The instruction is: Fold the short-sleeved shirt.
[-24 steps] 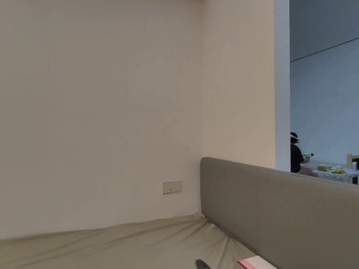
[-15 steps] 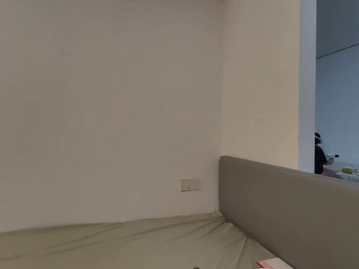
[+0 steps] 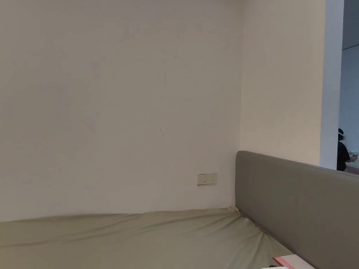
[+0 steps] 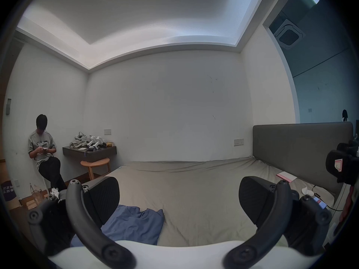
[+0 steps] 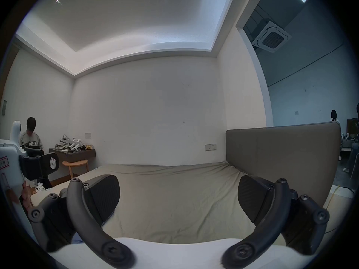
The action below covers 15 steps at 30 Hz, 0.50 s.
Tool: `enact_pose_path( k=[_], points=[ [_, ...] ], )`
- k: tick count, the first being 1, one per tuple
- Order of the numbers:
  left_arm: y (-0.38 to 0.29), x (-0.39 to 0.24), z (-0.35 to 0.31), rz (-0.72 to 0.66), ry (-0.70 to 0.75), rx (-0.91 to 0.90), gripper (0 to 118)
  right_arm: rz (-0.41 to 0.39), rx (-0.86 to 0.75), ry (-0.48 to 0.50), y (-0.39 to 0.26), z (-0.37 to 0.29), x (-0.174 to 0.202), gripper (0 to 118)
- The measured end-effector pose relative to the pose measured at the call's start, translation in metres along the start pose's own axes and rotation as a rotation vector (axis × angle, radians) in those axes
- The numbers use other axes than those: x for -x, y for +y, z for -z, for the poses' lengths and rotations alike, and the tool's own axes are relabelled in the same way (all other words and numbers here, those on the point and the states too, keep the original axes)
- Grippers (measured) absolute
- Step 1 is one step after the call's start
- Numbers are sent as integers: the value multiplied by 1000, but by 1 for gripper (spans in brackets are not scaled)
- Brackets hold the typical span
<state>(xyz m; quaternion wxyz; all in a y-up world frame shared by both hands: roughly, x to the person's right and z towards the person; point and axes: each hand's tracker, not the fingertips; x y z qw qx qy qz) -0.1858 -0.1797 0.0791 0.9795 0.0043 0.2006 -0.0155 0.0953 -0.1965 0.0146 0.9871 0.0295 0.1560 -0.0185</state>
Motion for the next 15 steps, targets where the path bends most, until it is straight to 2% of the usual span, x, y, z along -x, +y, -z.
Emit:
enact_pose_path(
  k=[15],
  points=[
    [1, 3, -2, -31, -30, 15, 118, 7, 21, 27, 7, -2, -1, 118]
  ],
)
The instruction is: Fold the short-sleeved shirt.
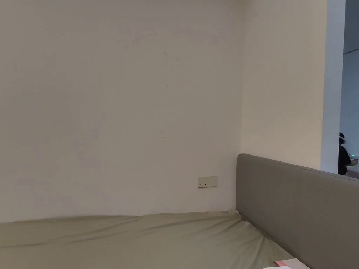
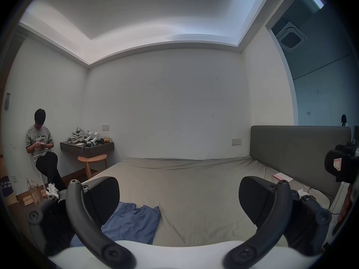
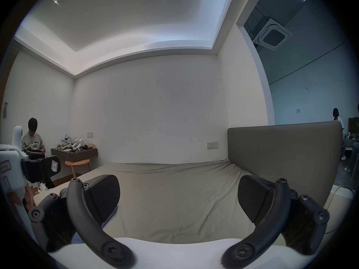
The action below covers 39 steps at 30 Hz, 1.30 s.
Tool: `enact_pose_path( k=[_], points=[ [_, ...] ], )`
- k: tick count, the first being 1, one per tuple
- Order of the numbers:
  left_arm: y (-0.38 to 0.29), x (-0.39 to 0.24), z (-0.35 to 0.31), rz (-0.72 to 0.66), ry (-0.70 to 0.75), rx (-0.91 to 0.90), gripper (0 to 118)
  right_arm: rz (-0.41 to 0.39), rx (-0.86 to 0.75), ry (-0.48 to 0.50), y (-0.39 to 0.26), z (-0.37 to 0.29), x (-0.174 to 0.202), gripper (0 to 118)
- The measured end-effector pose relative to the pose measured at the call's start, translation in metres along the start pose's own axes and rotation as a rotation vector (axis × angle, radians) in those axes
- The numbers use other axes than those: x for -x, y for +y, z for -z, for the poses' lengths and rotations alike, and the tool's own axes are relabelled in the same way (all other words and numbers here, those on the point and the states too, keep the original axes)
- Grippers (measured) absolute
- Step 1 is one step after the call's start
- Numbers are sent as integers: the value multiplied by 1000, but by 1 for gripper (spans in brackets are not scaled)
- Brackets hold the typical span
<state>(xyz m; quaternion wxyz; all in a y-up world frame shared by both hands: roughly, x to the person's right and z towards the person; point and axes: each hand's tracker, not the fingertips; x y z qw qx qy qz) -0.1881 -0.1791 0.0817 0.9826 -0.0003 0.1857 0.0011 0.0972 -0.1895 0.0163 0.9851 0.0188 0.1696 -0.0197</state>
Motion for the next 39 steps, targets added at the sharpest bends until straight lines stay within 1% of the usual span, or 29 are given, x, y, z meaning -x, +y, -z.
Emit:
enact_pose_path(
  k=[4, 6, 7, 8, 9, 10, 11, 12, 13, 14, 15, 16, 17, 18, 19, 20, 22, 24, 26, 28, 30, 31, 33, 34, 36, 38, 39],
  points=[
    [1, 3, 3, -17, -70, 5, 118, -16, -7, 7, 1, -1, 5, 118],
    [1, 5, 10, -55, -161, 62, 118, -32, -8, 10, 2, -2, 7, 118],
    [1, 7, 13, -76, -178, 119, 118, -39, 11, 39, 4, -2, 8, 116],
    [3, 7, 15, -88, -164, 187, 118, -37, 20, 52, 5, -3, 9, 111],
    [3, 7, 16, -91, -170, 223, 113, -35, 10, 62, 5, -4, 10, 87],
    [2, 8, 14, -102, -180, 194, 97, -39, -8, 56, 4, -7, 12, 49],
    [0, 8, 11, -106, -174, 173, 71, -57, -39, -9, 6, -9, 14, 7],
    [-1, 4, 9, -99, -151, 157, 30, -74, -62, -109, 5, -8, 16, 2],
    [-1, 1, 8, -47, -67, 128, 19, -71, -54, -62, 5, -6, 12, 2],
    [-3, -2, 6, -18, -21, 101, 18, -54, -3, 24, 7, -3, 7, 2],
    [-2, -1, 5, -7, -44, 97, 12, -17, 15, 36, 8, -2, 5, 2],
    [-1, 0, 5, -21, -91, 114, 10, -15, 1, 20, 7, -3, 4, 2],
    [-1, 0, 6, -26, -101, 116, 10, -26, -5, 12, 5, -3, 4, 2],
    [-2, -1, 5, -26, -102, 110, 9, -56, -20, -20, 4, -4, 6, 2],
    [-1, -2, 3, -25, -113, 91, 9, -65, -29, -40, 4, -4, 8, 2],
    [-1, 0, 0, -49, -145, 46, 9, -59, -29, -37, 4, -4, 8, 2],
    [0, 1, -3, -74, -146, 26, 9, -33, -23, -25, 6, -3, 3, 2],
    [2, 0, 0, -65, -115, 21, 9, -27, -22, -28, 6, -3, 5, 2],
    [2, 0, 10, -25, -97, 27, 9, -30, -26, -45, 7, -2, 5, 2],
    [3, 2, 22, 7, -135, 107, 9, -29, -27, -46, 8, -2, 5, 2],
    [-3, 6, 28, -59, -189, 206, 9, -27, -25, -49, 9, -1, 4, 2],
    [-6, 10, 30, -106, -214, 220, 9, -24, -24, -56, 9, -1, 6, 2],
    [-13, 16, 27, -187, -192, 185, 9, -10, -21, -58, 10, 1, 5, 2],
    [-14, 19, 26, -206, -176, 177, 9, -4, -20, -55, 11, 1, 5, 2],
    [-12, 21, 26, -160, -115, 173, 9, -1, -14, -55, 11, 4, 6, 2],
    [-10, 26, 20, -122, -120, 110, 9, -4, -9, -59, 11, 7, 9, 2],
    [-9, 28, 17, -124, -100, 85, 9, -2, -8, -58, 11, 8, 10, 2]
  ],
)
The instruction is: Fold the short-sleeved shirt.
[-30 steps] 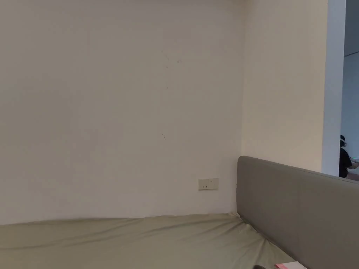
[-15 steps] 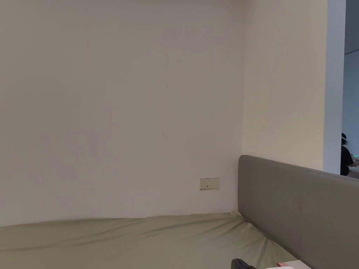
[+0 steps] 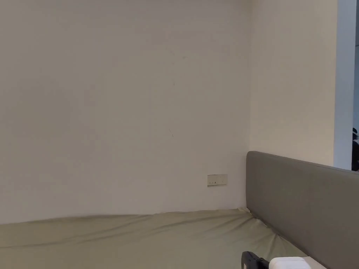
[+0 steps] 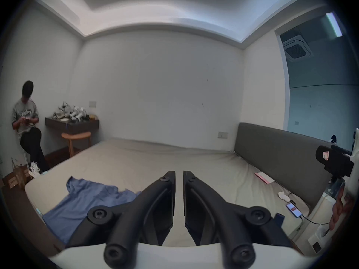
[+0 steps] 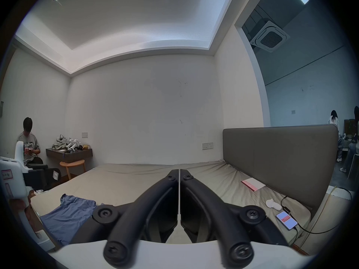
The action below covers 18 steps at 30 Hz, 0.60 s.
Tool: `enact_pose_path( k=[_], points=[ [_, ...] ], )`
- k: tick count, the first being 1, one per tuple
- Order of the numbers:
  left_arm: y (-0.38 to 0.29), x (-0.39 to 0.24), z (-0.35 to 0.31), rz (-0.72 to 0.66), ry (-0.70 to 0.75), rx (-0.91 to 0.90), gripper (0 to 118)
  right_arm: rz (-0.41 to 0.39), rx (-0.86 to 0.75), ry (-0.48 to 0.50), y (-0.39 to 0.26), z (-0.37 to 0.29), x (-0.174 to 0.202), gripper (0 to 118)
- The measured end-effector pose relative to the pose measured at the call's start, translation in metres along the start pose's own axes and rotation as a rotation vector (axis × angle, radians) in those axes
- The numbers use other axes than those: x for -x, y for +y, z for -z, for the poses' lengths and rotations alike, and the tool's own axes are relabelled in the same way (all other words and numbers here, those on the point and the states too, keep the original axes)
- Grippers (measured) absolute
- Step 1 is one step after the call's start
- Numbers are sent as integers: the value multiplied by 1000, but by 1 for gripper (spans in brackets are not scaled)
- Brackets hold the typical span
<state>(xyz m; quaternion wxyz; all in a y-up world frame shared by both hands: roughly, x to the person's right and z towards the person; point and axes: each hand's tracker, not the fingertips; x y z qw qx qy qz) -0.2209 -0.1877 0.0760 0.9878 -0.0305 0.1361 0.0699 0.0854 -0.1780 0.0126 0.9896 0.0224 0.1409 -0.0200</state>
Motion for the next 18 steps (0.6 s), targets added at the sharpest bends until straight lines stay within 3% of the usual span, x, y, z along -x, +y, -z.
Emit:
enact_pose_path(
  k=[2, 6, 7, 11, 18],
  points=[
    [3, 5, -2, -31, 32, 4, 9, 17, -2, 15, -1, 3, 5, 2],
    [3, 37, 0, -301, -96, 55, 9, 19, 22, 38, -6, 13, 25, 2],
    [3, 46, -1, -313, -92, 49, 9, 10, 33, 46, -7, 15, 31, 2],
    [6, 63, -9, -93, 104, 40, 9, -22, 34, 84, -13, 20, 58, 2],
    [8, 130, -48, -27, 298, 3, 9, -7, 60, 250, -25, 38, 133, 2]
  ],
)
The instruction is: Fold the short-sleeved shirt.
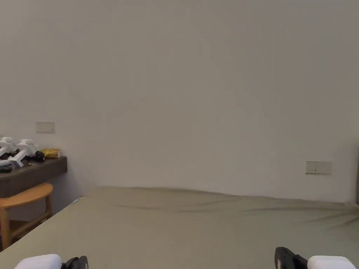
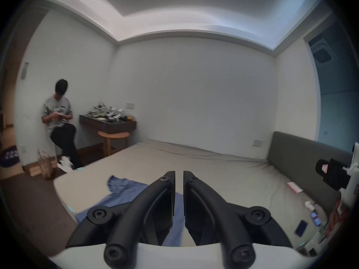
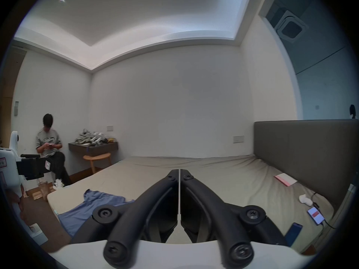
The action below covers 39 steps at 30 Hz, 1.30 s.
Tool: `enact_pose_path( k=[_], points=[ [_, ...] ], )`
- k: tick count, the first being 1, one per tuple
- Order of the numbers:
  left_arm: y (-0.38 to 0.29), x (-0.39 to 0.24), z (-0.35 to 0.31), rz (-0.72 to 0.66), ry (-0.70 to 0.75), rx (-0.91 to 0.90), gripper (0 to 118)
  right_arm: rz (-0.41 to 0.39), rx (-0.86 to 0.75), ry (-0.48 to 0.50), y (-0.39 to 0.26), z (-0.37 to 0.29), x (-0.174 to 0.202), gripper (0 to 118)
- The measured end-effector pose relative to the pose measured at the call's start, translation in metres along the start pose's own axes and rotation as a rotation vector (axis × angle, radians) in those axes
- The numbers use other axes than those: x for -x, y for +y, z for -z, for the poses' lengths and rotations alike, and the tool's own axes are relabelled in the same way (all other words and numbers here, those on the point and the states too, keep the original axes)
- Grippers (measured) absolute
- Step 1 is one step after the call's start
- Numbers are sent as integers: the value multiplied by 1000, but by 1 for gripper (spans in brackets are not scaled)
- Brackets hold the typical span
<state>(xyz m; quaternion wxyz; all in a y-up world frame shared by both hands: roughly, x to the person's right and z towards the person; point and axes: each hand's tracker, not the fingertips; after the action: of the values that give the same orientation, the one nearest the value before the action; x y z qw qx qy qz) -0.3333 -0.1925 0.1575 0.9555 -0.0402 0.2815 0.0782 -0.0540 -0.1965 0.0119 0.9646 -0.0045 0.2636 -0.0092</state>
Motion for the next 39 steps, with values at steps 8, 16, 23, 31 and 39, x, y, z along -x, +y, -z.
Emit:
enact_pose_path(
  k=[8, 16, 23, 31, 39],
  points=[
    [-13, 68, 5, -1, 139, 94, 10, -28, 23, 182, -18, 34, 83, 3],
    [-46, 80, 89, 22, 99, 336, 115, -91, 19, 215, -21, 56, 101, 3],
    [-130, 61, 220, 11, -13, 642, 115, -137, 53, 186, -34, 79, 89, 3],
    [-225, 16, 334, 87, -48, 905, 107, -141, 178, 123, -67, 122, 69, 4],
    [-274, 9, 372, 77, -65, 947, 110, -123, 289, 87, -105, 151, 66, 6]
  ],
)
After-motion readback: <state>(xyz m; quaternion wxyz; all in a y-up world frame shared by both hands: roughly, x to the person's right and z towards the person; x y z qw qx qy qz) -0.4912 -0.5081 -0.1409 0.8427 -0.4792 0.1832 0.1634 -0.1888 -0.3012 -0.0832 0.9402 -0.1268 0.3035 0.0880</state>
